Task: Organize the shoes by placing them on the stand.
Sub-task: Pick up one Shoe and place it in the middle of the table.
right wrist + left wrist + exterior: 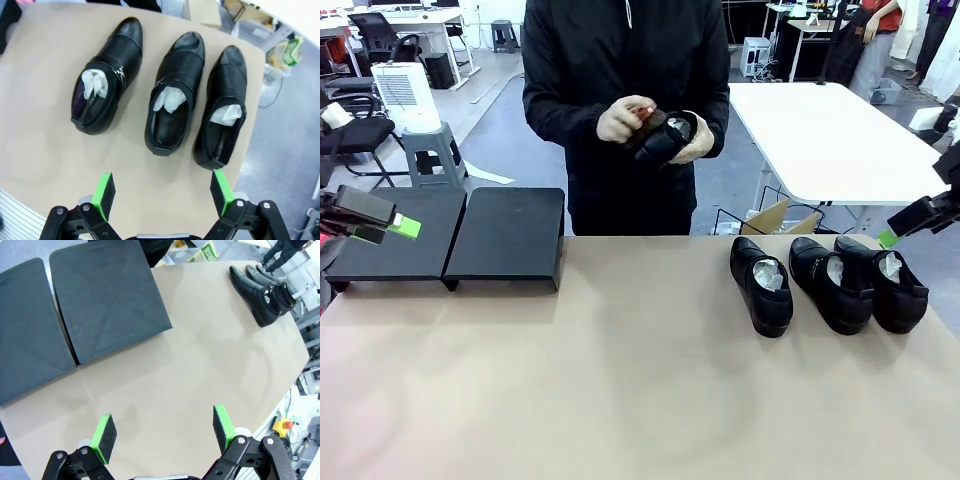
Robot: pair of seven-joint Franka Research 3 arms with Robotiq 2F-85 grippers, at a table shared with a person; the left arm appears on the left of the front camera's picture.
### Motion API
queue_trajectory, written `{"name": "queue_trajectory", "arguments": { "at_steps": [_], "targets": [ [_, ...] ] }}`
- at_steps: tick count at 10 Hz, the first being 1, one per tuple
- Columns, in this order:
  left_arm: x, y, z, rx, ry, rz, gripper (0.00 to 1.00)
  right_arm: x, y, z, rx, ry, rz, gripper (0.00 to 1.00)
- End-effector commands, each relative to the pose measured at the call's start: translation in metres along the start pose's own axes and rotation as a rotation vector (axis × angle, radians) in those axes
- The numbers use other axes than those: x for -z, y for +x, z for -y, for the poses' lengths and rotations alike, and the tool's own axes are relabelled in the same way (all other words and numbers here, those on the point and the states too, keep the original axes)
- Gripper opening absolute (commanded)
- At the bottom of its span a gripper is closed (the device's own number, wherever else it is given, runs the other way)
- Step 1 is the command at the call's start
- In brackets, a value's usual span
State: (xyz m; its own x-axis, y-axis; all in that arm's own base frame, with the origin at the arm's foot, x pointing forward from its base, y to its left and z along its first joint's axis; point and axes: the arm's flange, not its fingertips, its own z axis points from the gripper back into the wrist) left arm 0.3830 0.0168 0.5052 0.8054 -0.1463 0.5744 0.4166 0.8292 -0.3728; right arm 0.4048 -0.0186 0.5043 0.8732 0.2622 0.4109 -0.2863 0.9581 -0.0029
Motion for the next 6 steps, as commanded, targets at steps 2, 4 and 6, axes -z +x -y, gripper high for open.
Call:
{"name": "queue_trajectory", "arguments": {
  "at_steps": [2, 4, 6],
  "targets": [
    [0.000, -0.001, -0.002, 0.011, -0.023, 0.011, 1.00, 0.021, 0.034, -0.006, -0.009, -0.033, -0.169, 1.00],
    [0.000, -0.001, -0.002, 0.011, -0.023, 0.011, 1.00, 0.037, 0.039, -0.023, -0.043, -0.050, -0.211, 1.00],
    [0.000, -0.001, -0.002, 0.011, -0.023, 0.011, 1.00, 0.058, 0.034, -0.039, -0.051, -0.022, -0.249, 1.00]
  ]
}}
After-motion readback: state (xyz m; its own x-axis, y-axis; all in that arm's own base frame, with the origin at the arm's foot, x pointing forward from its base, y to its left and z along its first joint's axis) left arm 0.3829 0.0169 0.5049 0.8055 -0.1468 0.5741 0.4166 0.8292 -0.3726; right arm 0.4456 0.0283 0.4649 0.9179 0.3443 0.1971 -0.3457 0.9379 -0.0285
